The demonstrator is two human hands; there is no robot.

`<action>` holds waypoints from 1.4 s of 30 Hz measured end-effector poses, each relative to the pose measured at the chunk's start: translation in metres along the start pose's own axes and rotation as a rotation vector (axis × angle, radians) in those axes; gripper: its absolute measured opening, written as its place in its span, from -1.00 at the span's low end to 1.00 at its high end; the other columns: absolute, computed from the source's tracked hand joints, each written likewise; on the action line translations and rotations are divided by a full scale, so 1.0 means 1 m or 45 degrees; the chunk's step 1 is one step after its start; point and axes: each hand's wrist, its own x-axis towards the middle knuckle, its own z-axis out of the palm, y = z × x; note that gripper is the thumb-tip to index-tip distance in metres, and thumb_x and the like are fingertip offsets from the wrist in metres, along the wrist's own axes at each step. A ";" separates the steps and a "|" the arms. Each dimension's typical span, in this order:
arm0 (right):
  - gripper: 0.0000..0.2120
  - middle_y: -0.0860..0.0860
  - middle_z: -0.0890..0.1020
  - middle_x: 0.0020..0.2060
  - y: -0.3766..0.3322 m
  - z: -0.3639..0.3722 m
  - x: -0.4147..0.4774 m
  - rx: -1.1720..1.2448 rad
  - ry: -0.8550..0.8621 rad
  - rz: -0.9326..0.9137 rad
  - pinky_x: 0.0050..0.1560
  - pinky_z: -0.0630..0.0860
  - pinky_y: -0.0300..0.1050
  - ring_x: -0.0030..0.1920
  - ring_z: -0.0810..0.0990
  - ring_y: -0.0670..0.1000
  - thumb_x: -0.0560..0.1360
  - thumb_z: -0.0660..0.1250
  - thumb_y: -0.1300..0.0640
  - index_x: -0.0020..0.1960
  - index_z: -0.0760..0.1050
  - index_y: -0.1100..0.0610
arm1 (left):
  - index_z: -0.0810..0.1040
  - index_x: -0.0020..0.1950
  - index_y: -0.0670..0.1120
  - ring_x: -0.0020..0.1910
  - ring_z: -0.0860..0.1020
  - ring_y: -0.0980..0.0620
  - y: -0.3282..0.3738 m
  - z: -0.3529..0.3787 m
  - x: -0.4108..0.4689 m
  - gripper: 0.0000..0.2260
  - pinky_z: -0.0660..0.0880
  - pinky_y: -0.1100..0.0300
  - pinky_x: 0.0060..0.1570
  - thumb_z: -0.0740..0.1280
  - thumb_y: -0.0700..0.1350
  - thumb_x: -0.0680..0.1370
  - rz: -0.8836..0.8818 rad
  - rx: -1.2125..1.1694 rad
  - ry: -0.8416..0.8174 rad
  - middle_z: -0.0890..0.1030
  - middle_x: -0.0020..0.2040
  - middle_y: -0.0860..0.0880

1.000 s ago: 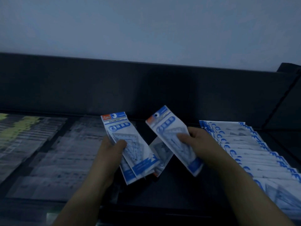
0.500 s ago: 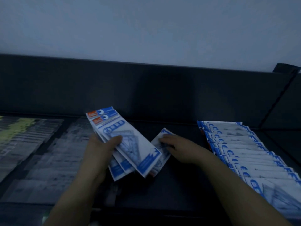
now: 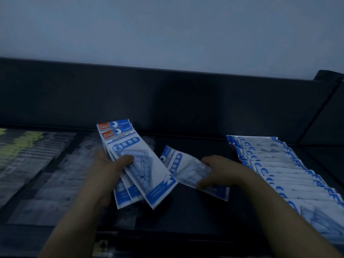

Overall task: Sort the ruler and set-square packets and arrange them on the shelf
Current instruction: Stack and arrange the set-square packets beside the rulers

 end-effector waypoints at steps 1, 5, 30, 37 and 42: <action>-0.79 -0.07 0.50 -0.18 0.000 0.000 -0.001 0.056 0.075 -0.025 -0.31 0.37 -0.26 -0.22 0.46 -0.12 0.42 0.42 -0.03 -0.10 0.44 0.05 | 0.52 0.04 -0.10 -0.27 0.66 -0.06 -0.001 0.002 -0.002 -0.79 0.60 0.03 -0.24 0.35 -0.35 0.48 0.011 0.017 -0.021 0.68 -0.13 -0.12; -0.79 0.09 0.67 -0.16 -0.008 0.003 -0.012 0.984 0.435 -0.028 -0.28 0.48 -0.21 -0.22 0.61 -0.02 0.58 0.25 0.10 -0.01 0.55 0.24 | 0.53 0.05 -0.05 -0.14 0.66 -0.16 -0.009 0.015 -0.009 -0.81 0.58 -0.19 -0.01 0.35 -0.30 0.51 0.029 0.091 -0.074 0.68 -0.07 -0.14; -0.68 -0.14 0.63 0.01 -0.004 -0.006 -0.056 -0.227 0.456 -0.120 -0.01 0.50 -0.09 0.05 0.57 -0.05 0.40 0.38 0.06 0.14 0.50 -0.16 | 0.00 0.54 0.04 0.32 0.33 0.13 -0.003 0.054 -0.025 -0.07 0.29 0.24 0.23 0.54 -0.12 0.37 0.361 0.581 -0.319 0.29 0.46 -0.01; -0.60 -0.13 0.61 -0.08 0.024 0.020 -0.061 0.387 0.767 0.048 -0.19 0.46 -0.37 -0.14 0.55 -0.14 0.28 0.57 0.06 0.05 0.51 -0.05 | 0.39 0.23 0.04 -0.14 0.47 0.32 -0.022 0.062 -0.017 -0.59 0.33 0.51 -0.25 0.46 -0.12 0.46 0.368 0.893 -0.534 0.55 0.09 0.08; -0.74 -0.12 0.64 -0.29 0.024 0.025 -0.070 0.682 0.812 -0.032 -0.38 0.44 -0.43 -0.35 0.57 -0.24 0.29 0.58 0.16 -0.13 0.55 0.01 | 0.50 0.03 0.02 -0.25 0.49 0.31 -0.013 0.071 -0.019 -0.82 0.34 0.53 -0.37 0.41 -0.17 0.49 0.472 0.904 -0.470 0.55 -0.18 0.20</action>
